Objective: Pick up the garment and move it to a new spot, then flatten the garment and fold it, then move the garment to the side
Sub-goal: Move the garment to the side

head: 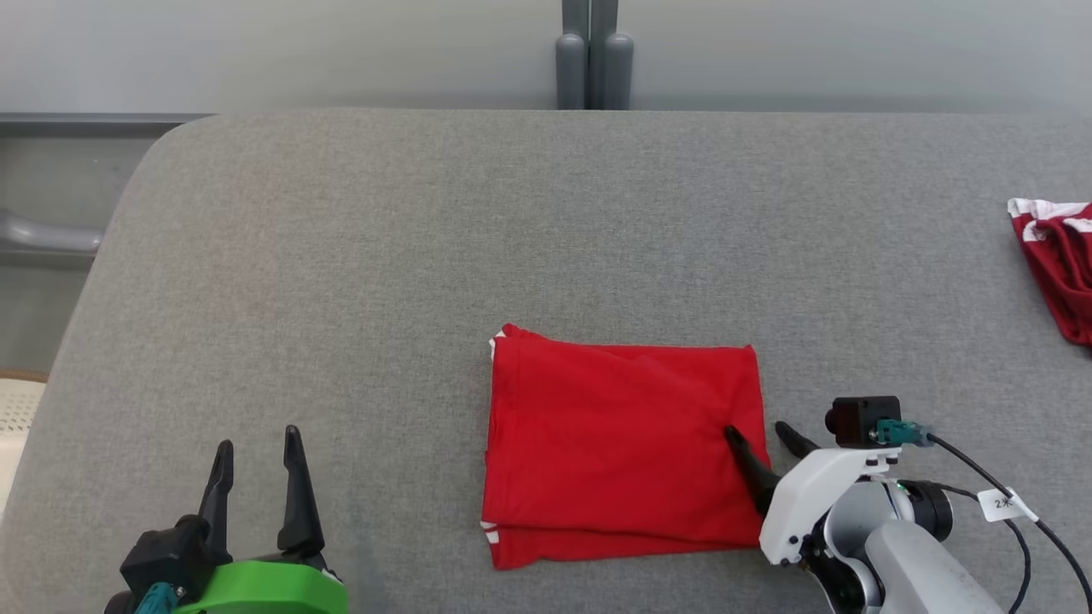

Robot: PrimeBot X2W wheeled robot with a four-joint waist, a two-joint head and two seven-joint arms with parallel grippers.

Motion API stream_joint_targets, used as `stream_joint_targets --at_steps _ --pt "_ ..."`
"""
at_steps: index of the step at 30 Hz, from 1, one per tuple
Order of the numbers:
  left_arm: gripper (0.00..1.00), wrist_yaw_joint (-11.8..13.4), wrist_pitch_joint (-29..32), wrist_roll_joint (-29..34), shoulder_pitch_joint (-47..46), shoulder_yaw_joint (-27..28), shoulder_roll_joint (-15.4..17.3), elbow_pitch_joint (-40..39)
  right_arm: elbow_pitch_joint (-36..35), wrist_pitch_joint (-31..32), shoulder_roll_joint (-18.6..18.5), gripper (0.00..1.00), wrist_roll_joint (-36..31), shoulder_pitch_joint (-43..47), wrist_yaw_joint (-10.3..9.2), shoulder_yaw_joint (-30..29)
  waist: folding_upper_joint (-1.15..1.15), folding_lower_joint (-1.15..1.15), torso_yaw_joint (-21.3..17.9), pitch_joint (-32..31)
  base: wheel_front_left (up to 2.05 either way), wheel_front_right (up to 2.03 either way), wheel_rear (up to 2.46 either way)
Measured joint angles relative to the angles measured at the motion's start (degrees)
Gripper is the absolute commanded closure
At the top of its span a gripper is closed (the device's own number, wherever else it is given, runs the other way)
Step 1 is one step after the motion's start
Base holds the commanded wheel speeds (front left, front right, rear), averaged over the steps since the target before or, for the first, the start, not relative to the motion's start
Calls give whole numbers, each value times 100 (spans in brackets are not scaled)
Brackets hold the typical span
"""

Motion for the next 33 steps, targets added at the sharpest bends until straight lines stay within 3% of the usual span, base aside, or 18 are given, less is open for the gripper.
stream_joint_targets --at_steps 4,5,6,7,8,18,27,33 --pt "0 -24 0 46 -19 46 -21 1 208 42 -16 1 158 -171 0 145 0 0 127 70 0 0 0" --pt "0 -27 0 46 -24 55 -25 1 230 42 -16 40 199 -203 0 183 0 0 139 85 0 0 0" --pt "0 -31 0 51 -25 68 -30 1 255 42 -22 67 238 -236 0 247 0 0 148 101 0 0 0" --pt "0 -31 0 62 -25 78 -34 0 271 41 -37 76 278 -273 -1 309 0 0 147 114 0 0 0" --pt "0 -38 0 69 -25 89 -35 -3 283 29 -43 100 312 -304 0 352 0 0 137 120 0 0 0" --pt "0 -104 0 230 -105 119 -51 -130 200 -401 -387 100 366 -734 5 456 0 0 -330 202 0 0 0" --pt "0 -204 0 422 -338 -1 -57 -168 7 -475 -988 100 189 -1003 5 45 0 0 -1187 356 0 0 0" --pt "0 -249 -1 519 -461 -101 -51 -146 -98 -524 -1073 100 102 -1140 5 -257 0 0 -1816 488 0 0 0"
